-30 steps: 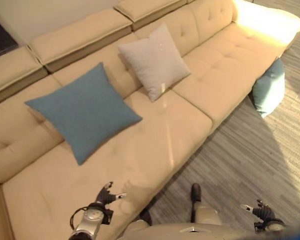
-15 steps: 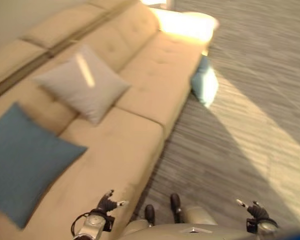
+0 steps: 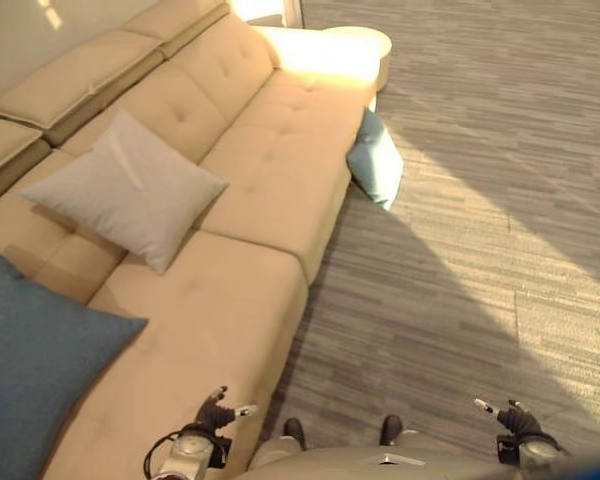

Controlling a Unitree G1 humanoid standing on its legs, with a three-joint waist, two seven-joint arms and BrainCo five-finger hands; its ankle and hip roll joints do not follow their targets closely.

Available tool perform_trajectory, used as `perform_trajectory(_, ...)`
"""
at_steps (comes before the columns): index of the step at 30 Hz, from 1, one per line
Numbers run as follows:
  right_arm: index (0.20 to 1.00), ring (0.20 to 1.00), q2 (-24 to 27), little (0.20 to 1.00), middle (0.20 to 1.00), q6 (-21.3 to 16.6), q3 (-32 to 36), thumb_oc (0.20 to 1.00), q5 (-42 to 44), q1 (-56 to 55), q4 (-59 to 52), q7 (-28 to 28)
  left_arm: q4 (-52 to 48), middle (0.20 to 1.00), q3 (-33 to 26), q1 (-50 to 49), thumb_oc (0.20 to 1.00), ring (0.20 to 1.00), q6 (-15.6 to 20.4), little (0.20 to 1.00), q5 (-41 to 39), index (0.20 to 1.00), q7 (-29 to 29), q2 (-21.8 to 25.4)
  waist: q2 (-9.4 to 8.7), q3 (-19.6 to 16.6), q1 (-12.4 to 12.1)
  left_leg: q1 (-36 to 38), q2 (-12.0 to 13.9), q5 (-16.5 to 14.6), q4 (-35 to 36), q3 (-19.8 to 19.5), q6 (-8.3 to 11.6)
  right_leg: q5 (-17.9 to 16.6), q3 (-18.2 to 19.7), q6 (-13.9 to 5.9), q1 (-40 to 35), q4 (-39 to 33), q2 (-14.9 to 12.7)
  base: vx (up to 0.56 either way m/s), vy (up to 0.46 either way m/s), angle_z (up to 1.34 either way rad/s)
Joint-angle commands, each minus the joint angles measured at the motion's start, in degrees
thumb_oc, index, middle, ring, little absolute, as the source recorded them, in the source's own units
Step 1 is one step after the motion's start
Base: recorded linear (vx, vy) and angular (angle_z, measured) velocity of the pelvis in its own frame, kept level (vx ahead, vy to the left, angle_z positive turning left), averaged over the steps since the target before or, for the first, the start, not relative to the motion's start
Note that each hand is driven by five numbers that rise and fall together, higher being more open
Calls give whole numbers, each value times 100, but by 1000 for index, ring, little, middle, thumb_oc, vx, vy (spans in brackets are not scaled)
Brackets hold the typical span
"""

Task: Pick up all the scattered cushions and arrange them neatly on the sofa.

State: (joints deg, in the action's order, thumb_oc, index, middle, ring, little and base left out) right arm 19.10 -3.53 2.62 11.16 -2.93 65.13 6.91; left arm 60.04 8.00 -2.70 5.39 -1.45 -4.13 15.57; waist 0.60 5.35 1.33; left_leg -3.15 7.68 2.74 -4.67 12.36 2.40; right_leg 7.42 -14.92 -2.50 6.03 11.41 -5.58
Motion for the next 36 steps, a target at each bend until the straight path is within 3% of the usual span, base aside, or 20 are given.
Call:
perform_trajectory(1,1000,1000,-3,1000,1000,-156,-141,1000,165,33,97,80,116,1000,-65,240,1000,1000,112,1000,-98,1000,-58,146,-491,71,170,-247,-251,-725,-857,-309,189,-672,390,-390,-496,-1122,-130,24,28,11)
perform_trajectory(2,1000,1000,14,1000,1000,-159,-153,1000,176,52,94,89,122,1000,-27,265,1000,1000,123,1000,-121,1000,-58,96,-499,66,132,-323,-421,-741,-686,-595,175,-698,466,-408,-504,-1202,-109,23,30,-9)
perform_trajectory(3,1000,1000,12,1000,1000,-159,-152,1000,176,54,94,89,123,1000,-27,268,1000,1000,123,1000,-121,1000,-58,97,-506,53,140,-336,-432,-718,-666,-599,172,-705,460,-409,-488,-1205,-118,67,53,-35)
perform_trajectory(4,1000,1000,20,1000,1000,-174,-164,1000,133,68,108,123,139,1000,50,297,1000,1000,123,1000,-131,1000,-38,19,-471,56,77,-381,-650,-706,-281,-1018,129,-742,652,-455,-467,-1223,-41,70,66,-44)
perform_trajectory(6,1000,1000,26,1000,1000,-166,-159,1000,129,123,147,141,156,1000,113,351,1000,1000,129,1000,-167,1000,-51,-30,-447,41,108,-450,-730,-660,-223,-1171,82,-742,822,-496,-372,-1151,-28,63,122,-72)
perform_trajectory(10,1000,1000,26,1000,1000,-71,-230,1000,-36,262,312,153,159,1000,56,292,1000,1000,110,1000,-116,1000,-51,30,-437,68,12,-267,-723,-678,-6,-745,-49,-919,1016,-663,5,-956,-170,-7,191,-163)
perform_trajectory(11,1000,1000,-8,1000,1000,-29,-282,1000,-70,339,393,145,155,1000,-17,304,1000,1000,97,1000,-123,1000,-66,119,-445,98,-79,-160,-657,-674,73,-473,-84,-946,757,-712,118,-799,-282,-24,55,-205)
perform_trajectory(14,1000,1000,-45,1000,1000,-21,-297,1000,-109,335,419,118,135,1000,-49,315,1000,1000,111,1000,-115,1000,-94,184,-433,112,-88,-2,-613,-690,150,-311,-93,-983,368,-739,168,-723,-426,9,7,-117)
perform_trajectory(18,1000,1000,-9,1000,1000,1,-261,1000,-130,284,560,108,314,1000,-25,324,1000,1000,102,1000,-9,1000,-90,155,-435,19,-35,138,-715,-731,194,-248,-130,-1015,307,-700,-5,-971,-437,65,-5,-4)
perform_trajectory(26,1000,1000,41,1000,1000,-2,-193,1000,-78,181,580,74,363,1000,13,295,1000,1000,69,1000,24,1000,-49,84,-382,-170,73,460,-679,-691,454,-324,-83,-963,331,-658,-367,-1184,-326,72,-43,4)
perform_trajectory(27,1000,1000,132,1000,1000,-175,-794,1000,80,354,122,-116,577,1000,517,911,1000,1000,-20,1000,-145,1000,39,-296,-206,-220,174,248,-568,-580,334,-379,-49,-652,638,-521,-444,-944,-129,36,-9,2)
perform_trajectory(36,1000,1000,197,1000,1000,-178,-815,1000,-184,294,186,-127,490,1000,425,762,1000,1000,36,1000,-269,1000,162,-271,-191,-319,120,523,-605,-513,663,-354,-58,-698,626,-571,-635,-1156,-125,24,9,-2)
